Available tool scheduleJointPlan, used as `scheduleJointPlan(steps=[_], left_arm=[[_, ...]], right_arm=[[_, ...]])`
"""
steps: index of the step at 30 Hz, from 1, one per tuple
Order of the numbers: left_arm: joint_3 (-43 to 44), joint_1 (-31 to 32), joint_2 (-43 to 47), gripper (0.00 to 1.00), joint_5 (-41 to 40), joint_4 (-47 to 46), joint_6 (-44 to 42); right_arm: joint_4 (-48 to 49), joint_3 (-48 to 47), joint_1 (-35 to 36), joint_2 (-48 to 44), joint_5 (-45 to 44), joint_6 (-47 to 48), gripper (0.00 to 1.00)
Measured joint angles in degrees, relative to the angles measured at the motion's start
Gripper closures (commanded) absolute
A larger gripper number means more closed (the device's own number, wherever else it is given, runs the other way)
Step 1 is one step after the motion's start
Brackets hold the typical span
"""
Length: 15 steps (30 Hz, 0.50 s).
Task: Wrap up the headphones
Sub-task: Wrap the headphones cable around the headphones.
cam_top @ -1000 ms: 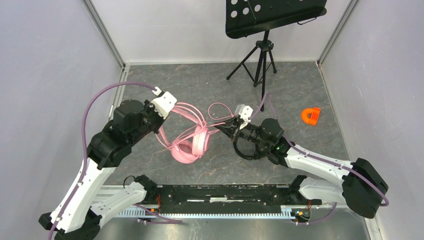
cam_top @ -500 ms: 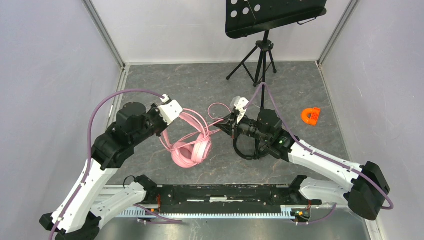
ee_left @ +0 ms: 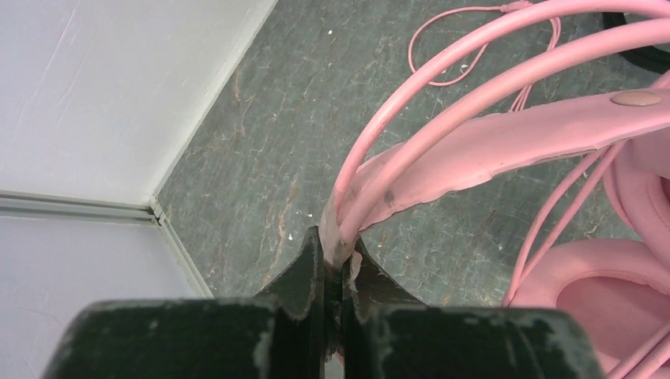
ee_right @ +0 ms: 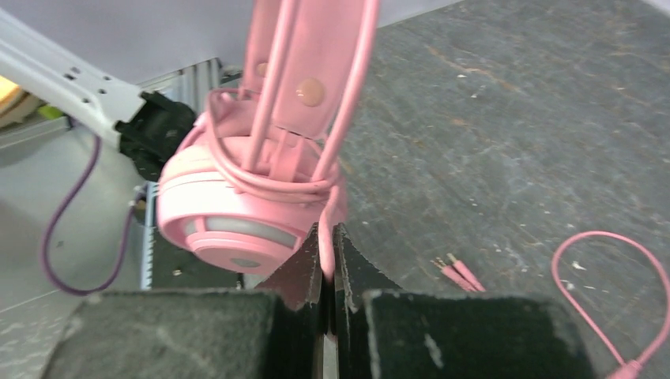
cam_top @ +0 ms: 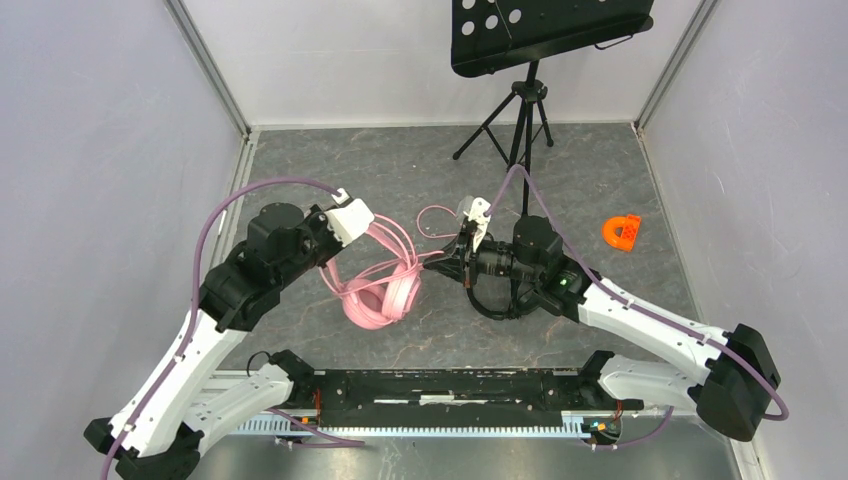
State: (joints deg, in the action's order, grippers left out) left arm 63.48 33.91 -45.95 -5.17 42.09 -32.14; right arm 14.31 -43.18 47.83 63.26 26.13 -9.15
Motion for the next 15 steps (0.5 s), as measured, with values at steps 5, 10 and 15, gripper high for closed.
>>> scheduleJointPlan(steps=[5, 10, 15], left_arm=[[-1.22, 0.26, 0.17, 0.98, -0.79, -2.6, -0.55], [-2.47, 0.31, 0.44, 0.98, -1.38, -5.03, -0.59], [-4.7, 0.33, 1.33, 0.98, -1.84, -8.04, -0.55]], right_arm=[[2.62, 0.0, -0.13, 0.0, 4.33, -4.76, 1.0], [4.68, 0.0, -0.46, 0.39, 7.74, -9.25, 0.92], [10.19, 0.39, -0.59, 1.36, 11.17, -15.63, 0.92]])
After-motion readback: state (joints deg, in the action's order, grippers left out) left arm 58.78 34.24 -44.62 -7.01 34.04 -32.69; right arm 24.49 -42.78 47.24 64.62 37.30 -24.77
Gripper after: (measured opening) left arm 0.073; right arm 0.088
